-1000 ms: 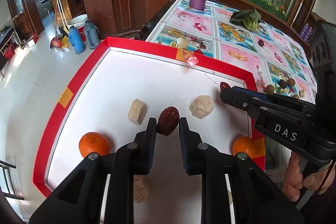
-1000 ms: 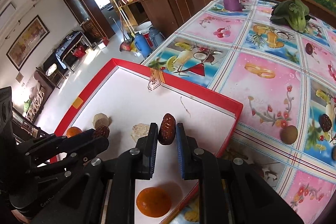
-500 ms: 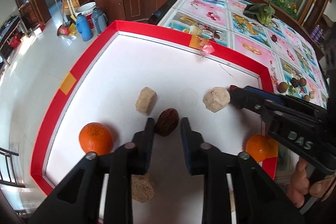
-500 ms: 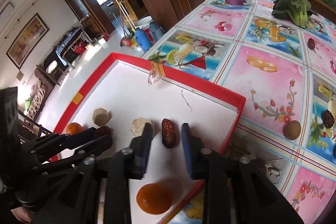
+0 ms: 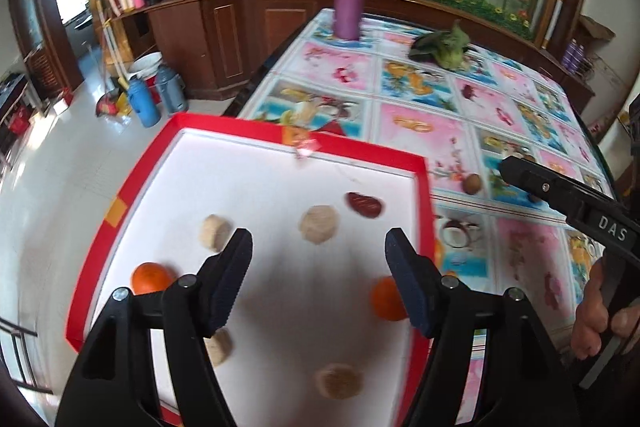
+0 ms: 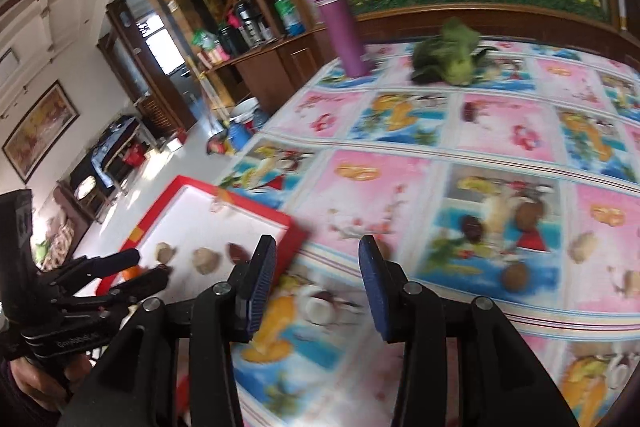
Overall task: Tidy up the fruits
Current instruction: 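Carry both red dates into the white tray and open both tools, then move both open tools back over the fruit table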
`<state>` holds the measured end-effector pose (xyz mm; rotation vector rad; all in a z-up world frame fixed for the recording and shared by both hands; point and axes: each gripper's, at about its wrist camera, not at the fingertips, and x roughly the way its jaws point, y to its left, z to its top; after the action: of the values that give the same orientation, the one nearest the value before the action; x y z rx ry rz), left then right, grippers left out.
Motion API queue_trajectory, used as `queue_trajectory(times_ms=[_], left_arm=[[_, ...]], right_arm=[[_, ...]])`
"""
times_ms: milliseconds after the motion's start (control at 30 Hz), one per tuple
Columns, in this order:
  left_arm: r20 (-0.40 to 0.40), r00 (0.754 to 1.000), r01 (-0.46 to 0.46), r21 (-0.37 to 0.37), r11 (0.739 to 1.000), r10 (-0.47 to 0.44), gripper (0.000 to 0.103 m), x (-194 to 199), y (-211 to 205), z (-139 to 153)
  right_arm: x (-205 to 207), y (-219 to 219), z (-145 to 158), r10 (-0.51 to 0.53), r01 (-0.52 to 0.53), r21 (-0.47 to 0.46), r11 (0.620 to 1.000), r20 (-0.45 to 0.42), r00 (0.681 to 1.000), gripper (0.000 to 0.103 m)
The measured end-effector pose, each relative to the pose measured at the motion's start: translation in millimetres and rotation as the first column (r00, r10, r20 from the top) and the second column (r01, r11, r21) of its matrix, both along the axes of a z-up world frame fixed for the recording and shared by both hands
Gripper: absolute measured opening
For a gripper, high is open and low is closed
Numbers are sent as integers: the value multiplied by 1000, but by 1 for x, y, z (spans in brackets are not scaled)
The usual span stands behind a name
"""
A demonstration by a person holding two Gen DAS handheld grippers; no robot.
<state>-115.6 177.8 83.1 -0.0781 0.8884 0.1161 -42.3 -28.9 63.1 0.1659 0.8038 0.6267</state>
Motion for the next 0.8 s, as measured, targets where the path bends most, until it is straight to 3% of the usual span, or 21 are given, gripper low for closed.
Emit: queue_trajectory(times_ms=[333,567,800], left_arm=[[-13,980,197,30,980,-197,70,22,-76,5],[-77,952,298,35,954,-295,70,54,-116,-15],[-112,950,297,22,955,-293,70,85,-126,-30]], right_arm=[[11,-77,-32,-135,130,-95,987,-42,990,42],[21,-77,-47,-154,144,-155,977,-58,986,42],[34,-82,-52,-181,170,-142,975,-66,981,40]])
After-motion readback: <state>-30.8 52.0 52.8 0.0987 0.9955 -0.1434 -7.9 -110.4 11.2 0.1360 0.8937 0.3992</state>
